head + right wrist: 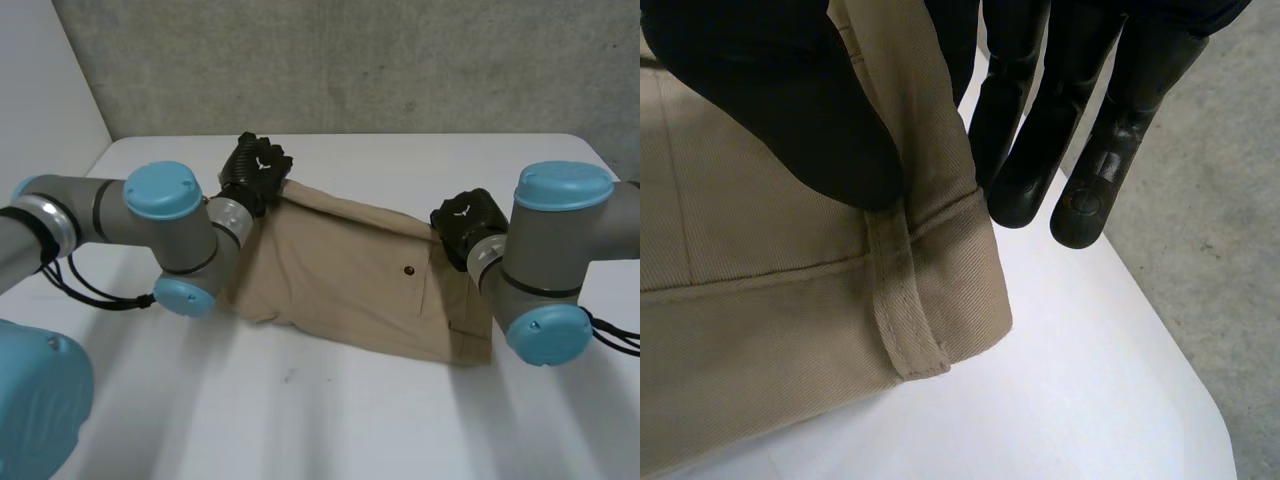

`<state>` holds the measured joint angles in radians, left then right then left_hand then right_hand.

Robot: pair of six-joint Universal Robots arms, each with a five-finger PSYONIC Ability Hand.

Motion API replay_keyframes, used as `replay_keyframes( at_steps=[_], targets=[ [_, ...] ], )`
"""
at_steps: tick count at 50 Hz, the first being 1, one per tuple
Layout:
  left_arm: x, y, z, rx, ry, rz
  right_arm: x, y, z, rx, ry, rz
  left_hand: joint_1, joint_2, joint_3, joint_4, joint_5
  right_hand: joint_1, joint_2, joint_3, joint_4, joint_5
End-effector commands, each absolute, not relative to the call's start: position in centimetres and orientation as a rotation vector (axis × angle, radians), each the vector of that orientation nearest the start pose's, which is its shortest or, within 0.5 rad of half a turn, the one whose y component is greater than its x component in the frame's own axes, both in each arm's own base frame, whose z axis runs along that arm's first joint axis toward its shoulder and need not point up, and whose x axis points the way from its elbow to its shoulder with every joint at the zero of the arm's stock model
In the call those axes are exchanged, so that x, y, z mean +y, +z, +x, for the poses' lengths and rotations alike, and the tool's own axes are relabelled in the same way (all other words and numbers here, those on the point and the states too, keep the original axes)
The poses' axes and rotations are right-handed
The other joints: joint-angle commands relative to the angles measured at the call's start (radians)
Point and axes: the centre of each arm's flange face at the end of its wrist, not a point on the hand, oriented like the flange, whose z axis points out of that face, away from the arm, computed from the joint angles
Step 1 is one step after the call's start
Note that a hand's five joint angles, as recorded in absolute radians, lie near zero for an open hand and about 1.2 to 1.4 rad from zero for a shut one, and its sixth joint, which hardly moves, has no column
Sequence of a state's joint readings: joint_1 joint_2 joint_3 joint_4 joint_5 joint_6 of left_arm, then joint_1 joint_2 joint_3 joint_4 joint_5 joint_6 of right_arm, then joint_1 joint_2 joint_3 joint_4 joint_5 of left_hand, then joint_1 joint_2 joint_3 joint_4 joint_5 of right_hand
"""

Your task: Fold the shorts.

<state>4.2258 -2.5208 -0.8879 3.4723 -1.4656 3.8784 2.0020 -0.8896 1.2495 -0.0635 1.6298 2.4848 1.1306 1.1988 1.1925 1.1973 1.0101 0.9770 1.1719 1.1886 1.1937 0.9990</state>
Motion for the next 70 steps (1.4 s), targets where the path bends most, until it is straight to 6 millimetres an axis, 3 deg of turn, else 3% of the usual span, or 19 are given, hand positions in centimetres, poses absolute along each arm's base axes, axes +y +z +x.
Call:
replay_keyframes(
  at_steps=[1, 3, 5, 6, 8, 11, 14, 17, 22, 27, 32, 39, 45, 48, 51, 53, 63, 67, 70],
  targets=[
    [-38.0, 12.6, -38.0, 1.537, -2.311, 1.355, -35.0, 13.1, 29.7, 2.269, -2.116, -1.377, 0.266, 0.197, 0.204, 0.199, 0.212, 0.419, 0.224, 0.208, 0.203, 0.223],
    [-38.2, 12.1, -38.4, 1.487, -2.352, 1.340, -35.6, 12.6, 29.9, 2.229, -2.190, -1.364, 0.266, 0.197, 0.204, 0.199, 0.212, 0.362, 0.167, 0.151, 0.145, 0.166],
    [-38.4, 11.9, -38.4, 1.461, -2.372, 1.318, -35.8, 12.3, 30.0, 2.215, -2.219, -1.376, 0.243, 0.175, 0.181, 0.176, 0.189, -0.062, -0.257, -0.273, -0.279, -0.258],
    [-38.4, 11.9, -38.3, 1.444, -2.387, 1.296, -36.1, 12.3, 30.0, 2.220, -2.254, -1.383, -0.339, -0.407, -0.401, -0.405, -0.393, -0.535, -0.730, -0.747, -0.752, -0.732],
    [-38.3, 11.9, -38.3, 1.433, -2.396, 1.287, -36.3, 12.8, 29.8, 2.232, -2.294, -1.367, -0.956, -1.024, -1.018, -1.023, -1.010, -0.802, -0.997, -1.014, -1.019, -0.999],
    [-37.9, 13.0, -38.3, 1.402, -2.421, 1.249, -36.3, 15.3, 29.4, 2.225, -2.373, -1.272, -0.956, -1.024, -1.018, -1.023, -1.010, -0.802, -0.997, -1.014, -1.019, -0.999],
    [-37.4, 16.2, -37.6, 1.363, -2.458, 1.170, -35.6, 19.5, 29.0, 2.155, -2.437, -1.119, -0.955, -1.023, -1.017, -1.022, -1.009, -0.802, -0.997, -1.014, -1.019, -0.999],
    [-36.5, 19.1, -36.4, 1.363, -2.466, 1.112, -34.0, 22.0, 28.4, 2.106, -2.415, -1.016, -0.955, -1.023, -1.017, -1.022, -1.009, -0.802, -0.997, -1.014, -1.019, -0.999],
    [-35.3, 21.3, -33.2, 1.478, -2.439, 1.022, -30.7, 23.5, 27.3, 2.132, -2.252, -1.030, -0.952, -1.021, -1.014, -1.019, -1.006, -0.802, -0.997, -1.014, -1.019, -0.999],
    [-33.6, 21.5, -29.7, 1.725, -2.392, 0.971, -28.2, 21.8, 25.3, 2.300, -1.960, -1.011, -0.932, -1.000, -0.994, -0.999, -0.986, -0.802, -0.997, -1.014, -1.019, -0.999],
    [-32.6, 19.1, -26.5, 2.097, -2.237, 0.927, -25.4, 19.4, 23.6, 2.399, -1.671, -0.908, -0.929, -0.997, -0.991, -0.996, -0.983, -0.687, -0.882, -0.898, -0.904, -0.883],
    [-32.9, 15.7, -24.2, 2.331, -2.056, 0.886, -24.8, 16.2, 22.4, 2.409, -1.639, -0.850, -0.747, -0.815, -0.809, -0.814, -0.801, -0.546, -0.741, -0.757, -0.762, -0.742],
    [-33.0, 12.3, -24.4, 2.419, -1.965, 0.932, -25.2, 13.0, 22.3, 2.459, -1.619, -0.857, -0.715, -0.783, -0.776, -0.781, -0.769, -0.417, -0.612, -0.629, -0.634, -0.614],
    [-33.0, 11.7, -24.8, 2.429, -1.963, 0.959, -25.8, 12.2, 22.1, 2.494, -1.645, -0.842, -0.715, -0.783, -0.776, -0.781, -0.769, -0.349, -0.544, -0.561, -0.566, -0.546],
    [-32.9, 11.7, -25.1, 2.427, -1.974, 0.976, -26.4, 12.0, 22.0, 2.501, -1.690, -0.835, -0.706, -0.774, -0.768, -0.773, -0.760, -0.080, -0.275, -0.292, -0.297, -0.276],
    [-32.9, 11.6, -25.3, 2.423, -1.983, 0.985, -26.8, 12.2, 21.8, 2.495, -1.746, -0.834, -0.638, -0.707, -0.700, -0.705, -0.692, 0.417, 0.223, 0.206, 0.201, 0.221],
    [-33.0, 11.8, -26.3, 2.374, -2.061, 1.035, -26.8, 12.6, 21.8, 2.480, -1.772, -0.851, 0.059, -0.009, -0.002, -0.007, 0.006, 0.419, 0.224, 0.208, 0.203, 0.223],
    [-32.5, 11.8, -26.9, 2.374, -2.060, 1.086, -26.9, 12.8, 22.0, 2.467, -1.783, -0.858, 0.265, 0.197, 0.203, 0.198, 0.211, 0.419, 0.224, 0.208, 0.203, 0.223],
    [-32.0, 12.0, -27.3, 2.328, -2.046, 1.140, -27.1, 13.7, 22.0, 2.443, -1.828, -0.851, 0.266, 0.197, 0.204, 0.199, 0.212, 0.419, 0.224, 0.208, 0.203, 0.223]
  ],
)
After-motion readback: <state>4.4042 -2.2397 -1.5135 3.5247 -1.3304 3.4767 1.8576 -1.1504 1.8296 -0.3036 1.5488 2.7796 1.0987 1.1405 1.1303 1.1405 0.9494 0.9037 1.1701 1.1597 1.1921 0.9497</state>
